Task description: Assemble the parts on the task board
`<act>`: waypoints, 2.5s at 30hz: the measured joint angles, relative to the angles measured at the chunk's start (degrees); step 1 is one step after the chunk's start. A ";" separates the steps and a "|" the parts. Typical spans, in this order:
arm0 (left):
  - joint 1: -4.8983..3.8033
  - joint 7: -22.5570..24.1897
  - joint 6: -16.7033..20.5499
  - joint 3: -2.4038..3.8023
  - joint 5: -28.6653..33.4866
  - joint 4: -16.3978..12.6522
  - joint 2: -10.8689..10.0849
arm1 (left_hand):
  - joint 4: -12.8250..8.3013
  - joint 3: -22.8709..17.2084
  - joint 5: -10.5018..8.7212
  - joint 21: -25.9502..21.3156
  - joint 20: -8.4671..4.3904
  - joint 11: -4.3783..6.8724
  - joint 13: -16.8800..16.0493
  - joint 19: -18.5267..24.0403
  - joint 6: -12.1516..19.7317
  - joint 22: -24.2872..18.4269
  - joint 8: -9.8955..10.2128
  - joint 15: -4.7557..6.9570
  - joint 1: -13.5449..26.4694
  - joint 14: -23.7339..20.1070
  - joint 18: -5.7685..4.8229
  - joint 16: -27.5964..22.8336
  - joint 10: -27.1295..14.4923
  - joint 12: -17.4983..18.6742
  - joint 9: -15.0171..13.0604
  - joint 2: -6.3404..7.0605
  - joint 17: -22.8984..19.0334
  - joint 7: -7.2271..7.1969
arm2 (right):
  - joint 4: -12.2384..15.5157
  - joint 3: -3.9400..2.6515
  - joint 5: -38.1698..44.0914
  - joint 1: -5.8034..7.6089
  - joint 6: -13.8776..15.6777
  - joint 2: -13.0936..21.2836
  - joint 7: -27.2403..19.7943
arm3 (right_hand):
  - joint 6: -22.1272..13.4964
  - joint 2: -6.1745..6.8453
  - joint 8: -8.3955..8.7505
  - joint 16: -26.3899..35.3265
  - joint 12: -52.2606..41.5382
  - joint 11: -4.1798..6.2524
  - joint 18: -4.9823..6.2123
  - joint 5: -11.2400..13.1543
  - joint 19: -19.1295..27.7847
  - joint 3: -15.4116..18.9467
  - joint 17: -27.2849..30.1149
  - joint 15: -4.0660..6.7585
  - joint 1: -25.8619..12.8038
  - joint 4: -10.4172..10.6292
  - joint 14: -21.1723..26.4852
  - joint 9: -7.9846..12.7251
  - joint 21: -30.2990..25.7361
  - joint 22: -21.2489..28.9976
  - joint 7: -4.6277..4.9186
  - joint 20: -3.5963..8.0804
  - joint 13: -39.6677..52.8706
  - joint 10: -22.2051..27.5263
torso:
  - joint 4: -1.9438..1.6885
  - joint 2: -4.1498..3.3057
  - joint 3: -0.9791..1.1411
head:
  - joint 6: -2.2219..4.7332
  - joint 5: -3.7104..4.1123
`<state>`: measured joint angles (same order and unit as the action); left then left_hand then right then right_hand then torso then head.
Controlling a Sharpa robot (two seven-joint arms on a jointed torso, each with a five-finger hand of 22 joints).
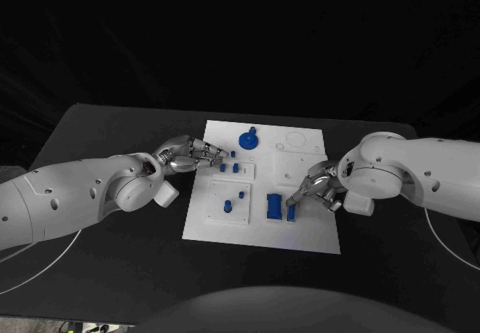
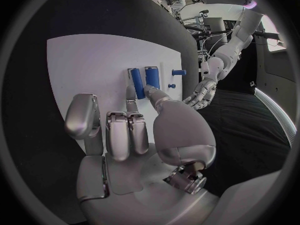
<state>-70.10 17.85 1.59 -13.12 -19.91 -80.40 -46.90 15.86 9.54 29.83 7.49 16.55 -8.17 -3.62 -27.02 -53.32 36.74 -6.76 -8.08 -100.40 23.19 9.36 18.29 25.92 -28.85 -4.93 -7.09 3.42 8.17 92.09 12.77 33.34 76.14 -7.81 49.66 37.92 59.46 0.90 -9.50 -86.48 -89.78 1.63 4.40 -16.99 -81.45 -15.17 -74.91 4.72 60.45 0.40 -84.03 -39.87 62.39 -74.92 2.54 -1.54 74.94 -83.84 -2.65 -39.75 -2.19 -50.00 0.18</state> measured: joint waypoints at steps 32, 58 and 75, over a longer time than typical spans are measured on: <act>0.38 -0.03 -0.12 0.08 0.03 0.03 -0.14 | 0.00 0.00 0.00 -0.01 -0.04 0.00 0.00 0.02 0.00 -0.13 0.00 0.00 0.00 0.00 -0.47 0.00 0.00 0.00 0.00 0.00 0.00 0.00 | 7.05 -0.04 5.18 1.64 3.16 8.36 -4.62 | -0.86 0.23 -3.00 -1.04 0.00 -0.21 -0.01 13.20 -0.87 8.76 0.01 0.00 -7.23 7.34 0.00 -6.28 0.48 0.01 -0.02 0.43 -0.02 -0.21 | 0.01 0.03 0.07 | 0.00 -0.64; 1.08 1.33 -0.18 0.15 0.11 -0.53 -1.21 | 0.00 0.00 0.23 0.05 0.00 -0.02 0.00 -0.23 -0.03 -0.19 -0.22 -0.11 -0.11 0.34 -0.48 0.22 0.02 0.00 -0.04 -0.11 0.10 0.03 | 10.84 0.39 28.02 -7.94 23.49 11.46 -35.77 | -3.76 -3.06 0.01 -2.00 -0.33 -2.68 -0.01 -8.08 2.24 -5.51 -0.04 -2.27 18.37 -3.39 0.01 6.21 0.85 -0.02 3.39 -2.07 -0.01 -0.21 | 0.46 -0.07 -0.01 | 0.00 -0.35; 1.18 1.60 -0.52 0.12 0.11 -0.93 -1.58 | 0.00 0.00 0.23 0.05 -0.01 -0.20 0.00 -0.23 -0.21 -0.19 -0.22 -0.20 -0.22 0.61 -0.47 0.22 0.21 0.00 -0.03 -0.22 0.09 0.21 | 7.86 0.38 30.52 -9.92 24.43 9.12 -35.54 | -3.00 -2.67 1.90 -2.00 -0.28 -2.88 -0.01 -8.43 2.45 -6.50 -0.02 -2.26 17.98 -3.01 0.01 10.54 0.85 -0.01 3.76 -2.27 -0.03 0.00 | 0.40 -0.10 -0.03 | 0.00 -0.40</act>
<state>-68.91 19.45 1.07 -13.00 -19.80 -81.34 -48.48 15.86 9.54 30.06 7.54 16.54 -8.38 -3.61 -27.25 -53.53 36.56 -6.98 -8.28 -100.63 23.80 8.89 18.51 26.12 -28.85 -4.96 -7.31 3.51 8.38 99.95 13.15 63.86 66.22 16.61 58.78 2.38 56.45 -1.77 -7.59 -88.48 -90.06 -1.25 4.39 -25.42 -79.00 -21.68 -74.94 2.46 78.43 -2.60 -84.02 -29.33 63.24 -74.93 6.30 -3.81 74.91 -83.84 -2.25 -39.85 -2.22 -50.00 -0.21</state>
